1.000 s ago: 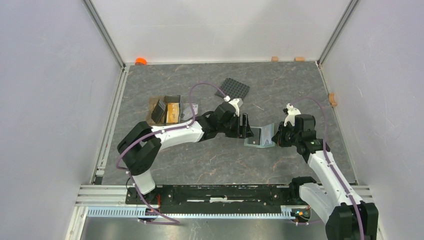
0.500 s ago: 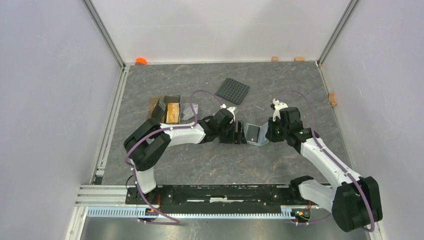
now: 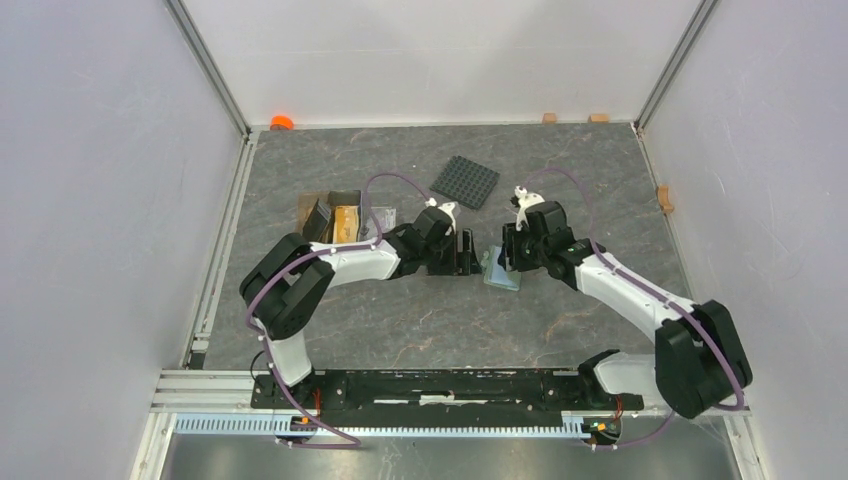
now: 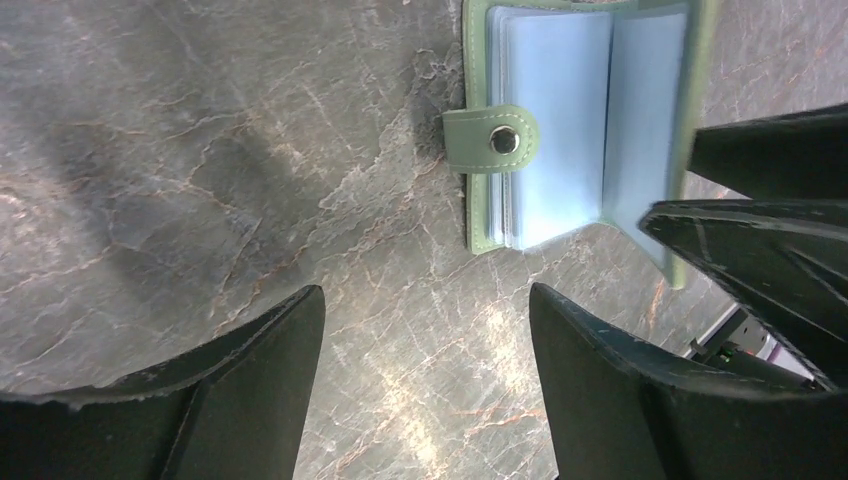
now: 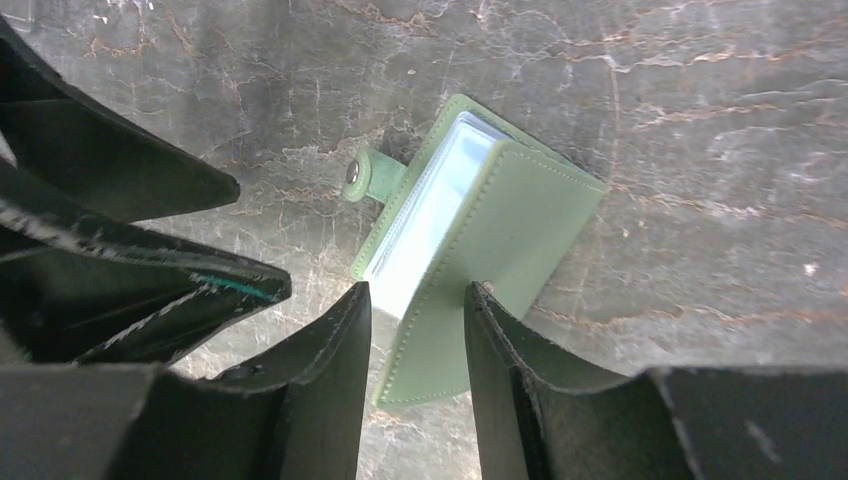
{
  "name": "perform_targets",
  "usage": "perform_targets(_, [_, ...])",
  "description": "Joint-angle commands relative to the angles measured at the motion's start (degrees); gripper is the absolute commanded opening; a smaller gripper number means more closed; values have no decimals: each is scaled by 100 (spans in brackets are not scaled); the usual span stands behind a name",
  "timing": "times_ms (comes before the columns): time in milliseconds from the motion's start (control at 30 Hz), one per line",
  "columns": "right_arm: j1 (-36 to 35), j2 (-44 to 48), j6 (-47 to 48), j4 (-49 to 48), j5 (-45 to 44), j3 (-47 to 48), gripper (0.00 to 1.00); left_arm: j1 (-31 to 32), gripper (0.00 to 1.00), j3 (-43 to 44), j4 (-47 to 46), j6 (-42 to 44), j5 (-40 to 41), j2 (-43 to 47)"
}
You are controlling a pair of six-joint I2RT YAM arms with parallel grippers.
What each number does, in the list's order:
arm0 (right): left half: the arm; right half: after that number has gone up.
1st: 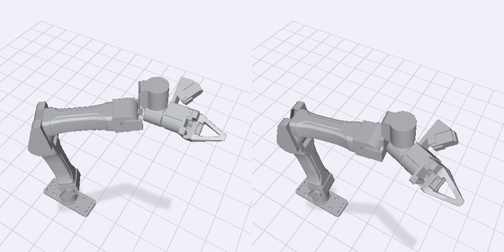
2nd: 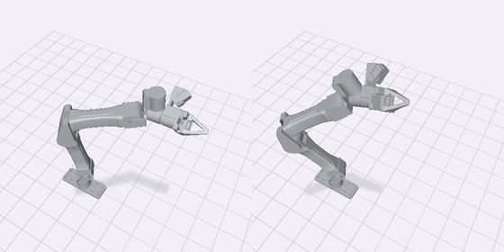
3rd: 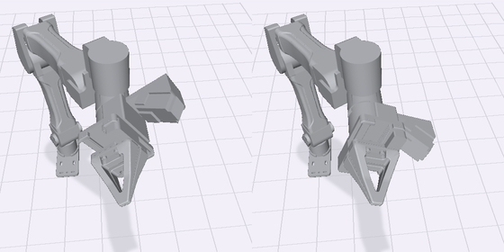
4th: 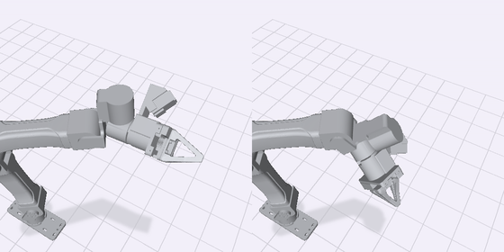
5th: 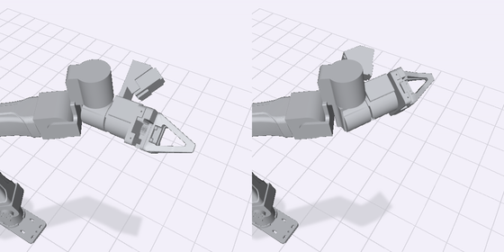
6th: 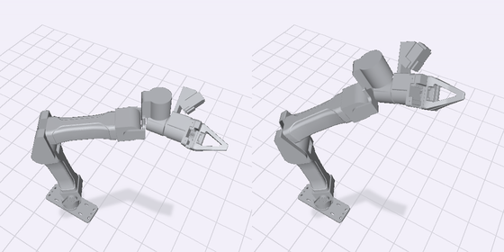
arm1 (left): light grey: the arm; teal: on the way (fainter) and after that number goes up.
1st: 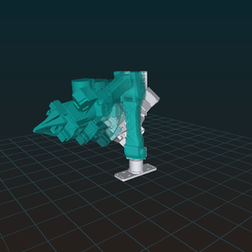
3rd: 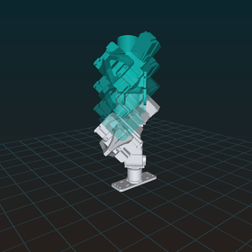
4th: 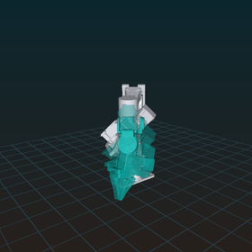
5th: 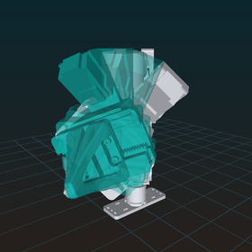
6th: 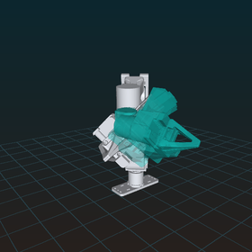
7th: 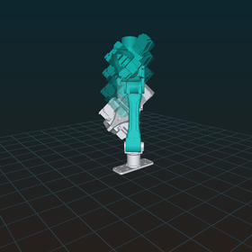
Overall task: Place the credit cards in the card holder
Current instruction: Close the card holder at the center of the board.
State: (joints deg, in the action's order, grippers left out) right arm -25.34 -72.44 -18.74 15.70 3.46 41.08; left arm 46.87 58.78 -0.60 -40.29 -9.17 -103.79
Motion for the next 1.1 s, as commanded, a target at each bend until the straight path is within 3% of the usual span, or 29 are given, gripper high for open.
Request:
perform_targets(0, [-152, -385, -256, -658, 208, 64, 45, -18, 82, -192, -229, 208, 58, 373])
perform_targets(133, [-225, -615, -363, -981, 495, -18, 49, -20, 82, -335, -396, 145, -72, 409])
perform_targets(267, [-234, -391, -279, -972, 611, 67, 58, -20, 82, -334, -546, 70, -230, 405])
perform_targets(467, [-172, 166, -20, -290, 3, 378, 68, -11, 82, -282, -921, -75, -437, 389])
perform_targets(833, [905, 1392, 77, 134, -434, -372, 61, -3, 82, -18, -942, -53, -626, 250])
perform_targets(1000, [1185, 1326, 207, 92, -364, -704, 57, 6, 82, 18, -968, -72, -650, 170])
perform_targets(1067, [1181, 1214, 218, -106, 105, -860, 55, 6, 82, 44, -968, -46, -617, 189])
